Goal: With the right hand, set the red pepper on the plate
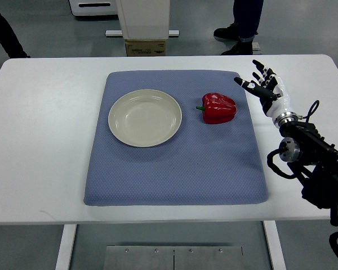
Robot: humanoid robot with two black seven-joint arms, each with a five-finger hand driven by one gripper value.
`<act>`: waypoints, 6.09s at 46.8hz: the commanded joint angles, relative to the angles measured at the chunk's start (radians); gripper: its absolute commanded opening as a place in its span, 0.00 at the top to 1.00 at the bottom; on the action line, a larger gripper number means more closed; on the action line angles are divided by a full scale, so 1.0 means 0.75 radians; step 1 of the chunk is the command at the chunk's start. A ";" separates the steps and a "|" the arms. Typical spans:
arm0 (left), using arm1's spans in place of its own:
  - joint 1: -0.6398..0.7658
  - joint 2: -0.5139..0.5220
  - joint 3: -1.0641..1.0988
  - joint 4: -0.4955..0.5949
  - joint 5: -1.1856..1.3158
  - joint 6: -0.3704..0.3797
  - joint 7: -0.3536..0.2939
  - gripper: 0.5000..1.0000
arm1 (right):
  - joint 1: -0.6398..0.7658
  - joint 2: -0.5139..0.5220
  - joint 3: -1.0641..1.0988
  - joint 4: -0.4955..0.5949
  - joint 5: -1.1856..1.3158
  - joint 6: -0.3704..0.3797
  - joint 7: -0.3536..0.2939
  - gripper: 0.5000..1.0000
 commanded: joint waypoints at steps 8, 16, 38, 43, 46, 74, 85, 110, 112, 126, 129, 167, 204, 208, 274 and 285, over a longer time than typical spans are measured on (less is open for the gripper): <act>-0.001 0.000 0.000 0.000 0.000 0.000 0.000 0.00 | 0.013 -0.027 -0.002 0.000 0.000 0.000 0.000 0.00; -0.001 0.000 0.000 0.000 0.000 0.000 0.000 0.00 | 0.009 -0.068 -0.014 0.004 -0.002 0.047 0.000 0.00; -0.001 0.000 0.000 0.000 0.000 0.000 0.000 0.00 | 0.021 -0.140 -0.241 0.017 -0.004 0.082 0.070 0.00; -0.001 0.000 -0.002 0.000 0.000 0.000 0.000 0.00 | 0.027 -0.144 -0.300 0.023 -0.006 0.082 0.096 0.00; -0.001 0.000 0.000 0.000 0.000 0.000 0.000 0.00 | 0.037 -0.150 -0.327 0.025 -0.008 0.082 0.108 0.00; -0.001 0.000 0.000 0.000 0.000 0.000 0.000 0.00 | 0.236 -0.199 -0.732 0.027 -0.108 0.135 0.223 0.00; -0.001 0.000 0.000 0.000 0.000 0.000 0.000 0.00 | 0.283 -0.203 -0.801 0.027 -0.311 0.133 0.239 0.00; -0.001 0.000 0.000 0.000 0.000 0.000 0.000 0.00 | 0.436 -0.191 -1.143 0.008 -0.340 0.125 0.268 0.00; -0.001 0.000 0.000 0.000 0.000 0.000 0.000 0.00 | 0.444 -0.191 -1.159 0.002 -0.342 0.125 0.268 0.00; -0.001 0.000 0.000 0.000 0.000 0.000 0.000 0.00 | 0.459 -0.120 -1.211 -0.098 -0.411 0.121 0.262 0.00; -0.001 0.000 -0.002 0.000 0.000 0.000 0.000 0.00 | 0.459 -0.103 -1.221 -0.112 -0.419 0.121 0.262 0.00; -0.001 0.000 0.000 0.000 0.000 0.000 0.000 0.00 | 0.461 -0.066 -1.358 -0.194 -0.432 0.114 0.221 0.13; -0.001 0.000 -0.002 0.000 0.000 0.000 0.000 0.00 | 0.528 -0.062 -1.376 -0.194 -0.413 0.106 0.135 1.00; 0.001 0.000 0.000 0.000 0.000 0.000 0.000 0.00 | 0.553 -0.062 -1.348 -0.192 -0.411 0.108 0.131 1.00; 0.001 0.000 0.000 0.000 0.000 0.000 0.000 0.00 | 0.675 0.116 -1.262 0.131 -0.405 0.067 0.178 1.00; -0.001 0.000 0.000 0.000 0.000 0.000 0.000 0.00 | 0.624 0.116 -1.260 0.172 -0.405 0.065 0.172 1.00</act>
